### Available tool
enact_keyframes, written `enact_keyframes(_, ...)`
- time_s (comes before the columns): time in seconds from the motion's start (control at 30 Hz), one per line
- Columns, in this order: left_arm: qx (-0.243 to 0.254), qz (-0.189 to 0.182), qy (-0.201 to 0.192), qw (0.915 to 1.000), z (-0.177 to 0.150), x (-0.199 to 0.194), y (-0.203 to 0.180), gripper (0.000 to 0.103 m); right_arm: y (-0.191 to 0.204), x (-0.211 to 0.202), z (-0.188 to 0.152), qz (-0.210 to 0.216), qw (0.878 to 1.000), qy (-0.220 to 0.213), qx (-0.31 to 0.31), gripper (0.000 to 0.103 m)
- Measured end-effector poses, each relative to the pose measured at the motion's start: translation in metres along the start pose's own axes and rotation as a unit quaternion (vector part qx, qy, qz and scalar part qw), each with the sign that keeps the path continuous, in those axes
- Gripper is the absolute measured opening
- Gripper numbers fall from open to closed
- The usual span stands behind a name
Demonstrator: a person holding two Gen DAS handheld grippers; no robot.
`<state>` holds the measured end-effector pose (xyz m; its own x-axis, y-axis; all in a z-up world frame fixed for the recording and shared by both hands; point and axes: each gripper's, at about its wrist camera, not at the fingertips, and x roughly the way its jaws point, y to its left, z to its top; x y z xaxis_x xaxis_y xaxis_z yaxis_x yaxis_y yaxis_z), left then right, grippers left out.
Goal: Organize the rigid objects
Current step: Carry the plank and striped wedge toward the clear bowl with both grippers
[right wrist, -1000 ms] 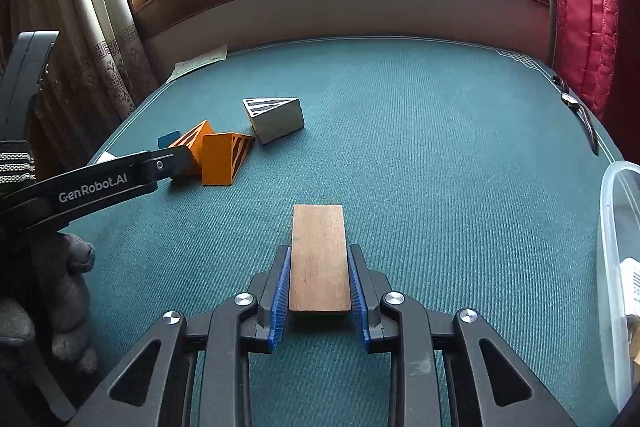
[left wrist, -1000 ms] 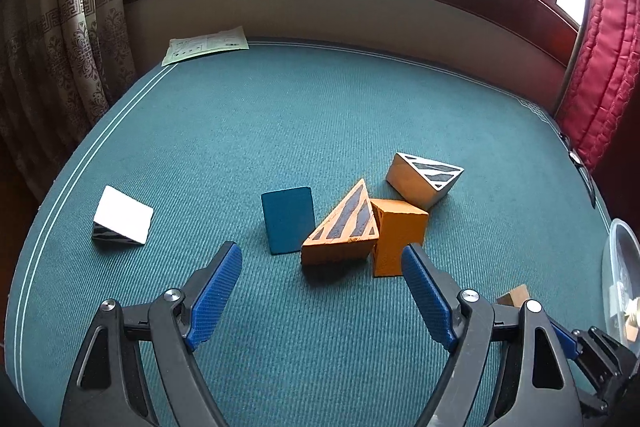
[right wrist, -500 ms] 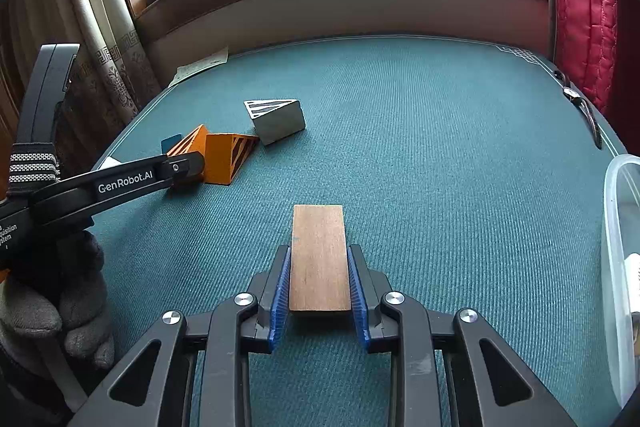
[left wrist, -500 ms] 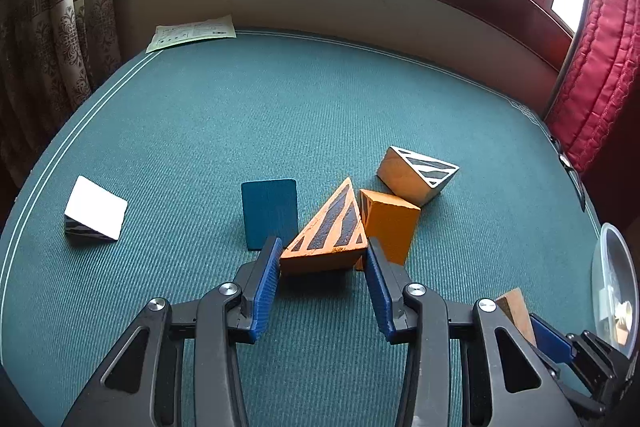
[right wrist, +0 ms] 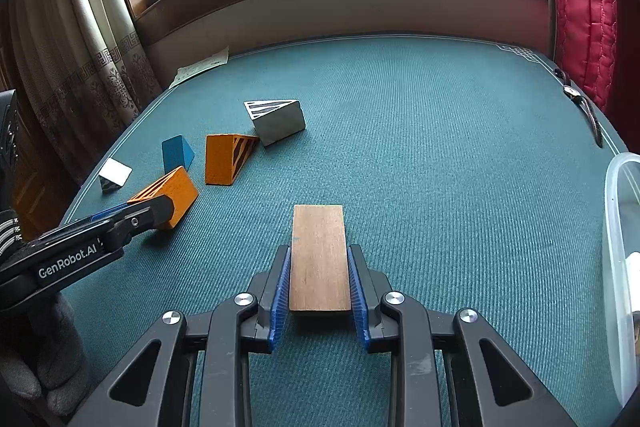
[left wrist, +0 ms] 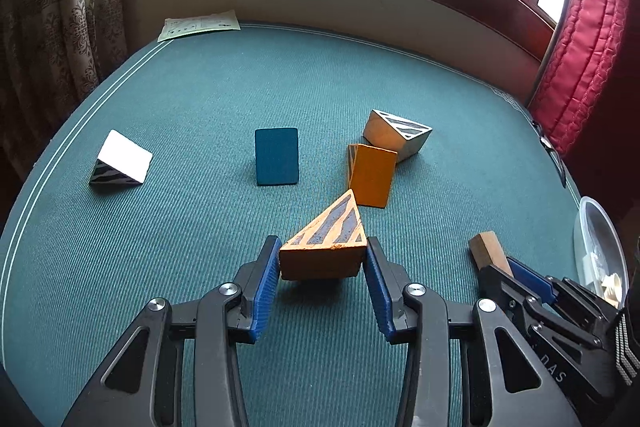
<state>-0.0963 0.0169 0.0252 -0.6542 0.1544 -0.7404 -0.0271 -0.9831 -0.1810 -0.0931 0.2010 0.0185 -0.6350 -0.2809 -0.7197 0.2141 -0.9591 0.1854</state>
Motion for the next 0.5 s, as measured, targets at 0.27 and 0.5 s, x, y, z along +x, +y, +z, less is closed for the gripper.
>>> enact_keyframes(0.27,-0.012,0.011,0.007,0.9998,-0.0027,0.0058,0.0018,0.044,-0.001,-0.0002,0.0,0.0,1.0,0.0,0.0,0.029)
enact_keyframes(0.5,-0.029,0.005,0.014,0.9995,-0.0017,0.0081,0.0045,0.059,-0.0013,0.0,-0.0001,0.0,1.0,0.0,0.0,0.029)
